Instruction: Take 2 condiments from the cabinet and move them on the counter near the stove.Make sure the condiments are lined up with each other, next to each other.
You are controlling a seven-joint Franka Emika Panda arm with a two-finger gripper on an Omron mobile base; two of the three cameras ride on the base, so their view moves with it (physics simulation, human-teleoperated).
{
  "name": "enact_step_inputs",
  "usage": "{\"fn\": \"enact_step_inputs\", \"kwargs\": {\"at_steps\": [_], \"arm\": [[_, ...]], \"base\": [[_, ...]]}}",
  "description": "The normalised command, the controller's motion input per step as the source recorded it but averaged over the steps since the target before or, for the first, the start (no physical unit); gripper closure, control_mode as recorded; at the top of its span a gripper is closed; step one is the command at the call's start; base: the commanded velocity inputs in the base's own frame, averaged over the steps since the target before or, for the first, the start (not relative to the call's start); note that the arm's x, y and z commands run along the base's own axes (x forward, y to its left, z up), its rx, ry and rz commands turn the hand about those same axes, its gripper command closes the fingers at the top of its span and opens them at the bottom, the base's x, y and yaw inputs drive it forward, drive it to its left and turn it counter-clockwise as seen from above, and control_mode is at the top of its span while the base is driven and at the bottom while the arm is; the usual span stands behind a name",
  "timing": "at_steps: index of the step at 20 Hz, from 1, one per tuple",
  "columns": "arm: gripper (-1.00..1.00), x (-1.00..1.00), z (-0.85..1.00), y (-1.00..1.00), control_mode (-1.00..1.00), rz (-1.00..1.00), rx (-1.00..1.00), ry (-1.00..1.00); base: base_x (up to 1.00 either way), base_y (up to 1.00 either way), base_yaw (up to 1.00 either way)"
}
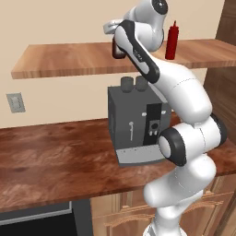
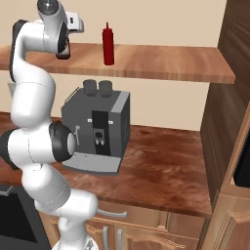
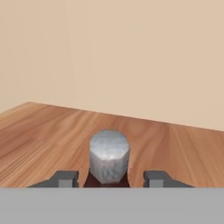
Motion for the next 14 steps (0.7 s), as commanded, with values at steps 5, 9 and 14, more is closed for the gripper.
{"fn": "enact_step_inputs", "kwargs": {"at_steps": [5,9,14], "arm": [[1.00,0.00,0.00,0.00,-1.00,0.00,0.00,0.00],[1.00,-0.01,0.00,0.01,-1.00,0.00,0.00,0.00],[1.00,-0.42,0.00,0.02,-1.00,0.00,0.00,-0.14]], "base": [[0.00,0.00,0.00],[0.00,0.00,0.00],[0.00,0.00,0.00]]}}
